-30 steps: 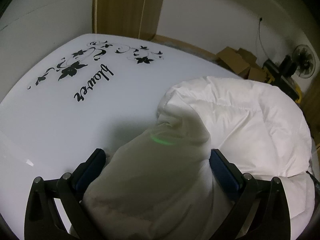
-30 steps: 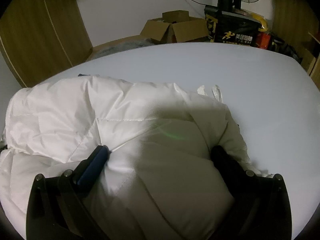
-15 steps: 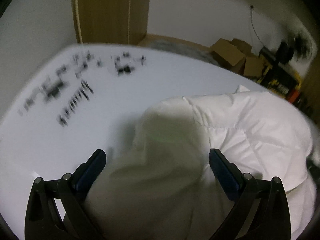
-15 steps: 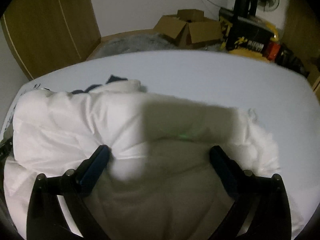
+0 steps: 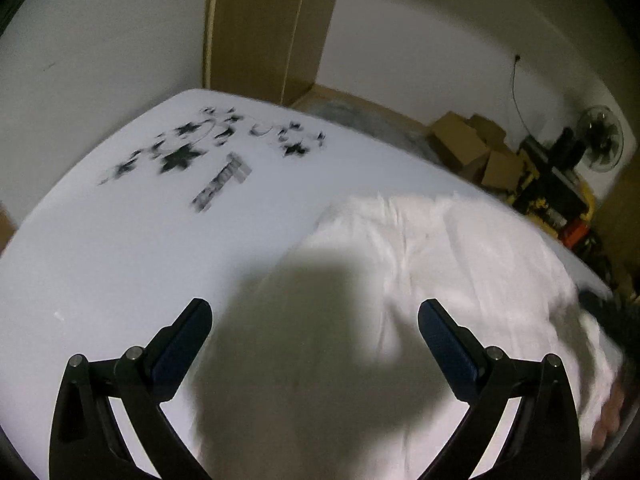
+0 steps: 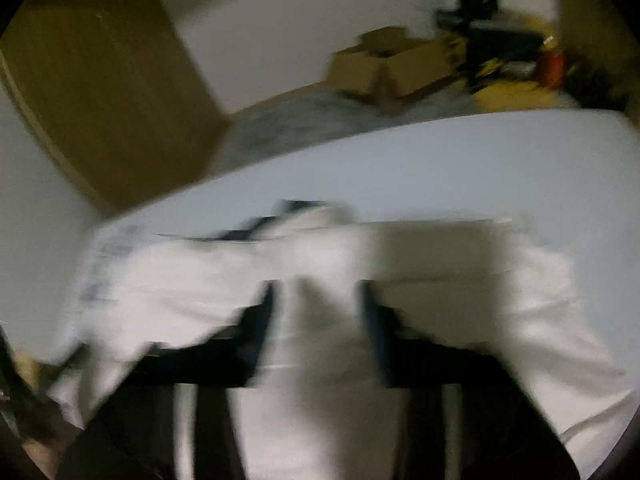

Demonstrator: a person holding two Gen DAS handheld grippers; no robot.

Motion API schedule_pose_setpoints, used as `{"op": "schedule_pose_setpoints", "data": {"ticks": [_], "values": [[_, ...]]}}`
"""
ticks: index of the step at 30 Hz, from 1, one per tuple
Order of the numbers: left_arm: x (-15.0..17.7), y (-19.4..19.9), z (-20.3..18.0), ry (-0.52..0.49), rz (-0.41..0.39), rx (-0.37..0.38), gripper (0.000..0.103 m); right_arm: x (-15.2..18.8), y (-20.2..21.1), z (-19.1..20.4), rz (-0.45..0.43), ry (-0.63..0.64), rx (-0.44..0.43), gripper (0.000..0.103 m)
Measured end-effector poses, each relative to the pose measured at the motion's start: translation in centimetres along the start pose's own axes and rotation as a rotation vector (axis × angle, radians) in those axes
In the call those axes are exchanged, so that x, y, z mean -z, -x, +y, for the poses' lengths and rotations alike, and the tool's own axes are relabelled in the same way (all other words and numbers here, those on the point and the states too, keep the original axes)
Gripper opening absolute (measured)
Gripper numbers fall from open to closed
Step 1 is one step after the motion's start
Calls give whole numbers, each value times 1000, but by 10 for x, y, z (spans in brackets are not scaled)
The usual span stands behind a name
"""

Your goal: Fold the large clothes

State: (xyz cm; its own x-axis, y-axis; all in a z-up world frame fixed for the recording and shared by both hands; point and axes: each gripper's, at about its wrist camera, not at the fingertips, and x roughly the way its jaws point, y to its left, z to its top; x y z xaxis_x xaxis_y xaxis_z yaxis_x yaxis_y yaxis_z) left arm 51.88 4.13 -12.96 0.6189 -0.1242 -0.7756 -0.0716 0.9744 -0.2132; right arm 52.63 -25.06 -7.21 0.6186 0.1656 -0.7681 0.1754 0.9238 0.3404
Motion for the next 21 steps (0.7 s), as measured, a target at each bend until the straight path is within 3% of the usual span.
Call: {"op": "schedule_pose_setpoints", "data": {"ticks": [4,6,7,10,13,15,17,19,21], "values": [[33,35,15,30,56,75,103,11,-33,45,41,81,10,28],[45,45,25,55,88,95,103,25,-90,40,252,75,43,27],[53,51,32,75,108,114,103,24,-89,41,201,106,46,26],[65,62,50,108,119,130,103,32,-75,52,244,159,125,25],[72,69,71,161,87,97,103,61,-22,55,183,129,34,25],[77,68,79,213,81,101,103,95,-38,53,258,158,66,24],[81,65,80,251,111,146,103,109,-45,60,208,234,106,23],[85,70,79,234,116,169,103,113,-26,65,200,213,127,23],[90,77,79,203,101,151,103,127,11,73,152,203,72,24]]}}
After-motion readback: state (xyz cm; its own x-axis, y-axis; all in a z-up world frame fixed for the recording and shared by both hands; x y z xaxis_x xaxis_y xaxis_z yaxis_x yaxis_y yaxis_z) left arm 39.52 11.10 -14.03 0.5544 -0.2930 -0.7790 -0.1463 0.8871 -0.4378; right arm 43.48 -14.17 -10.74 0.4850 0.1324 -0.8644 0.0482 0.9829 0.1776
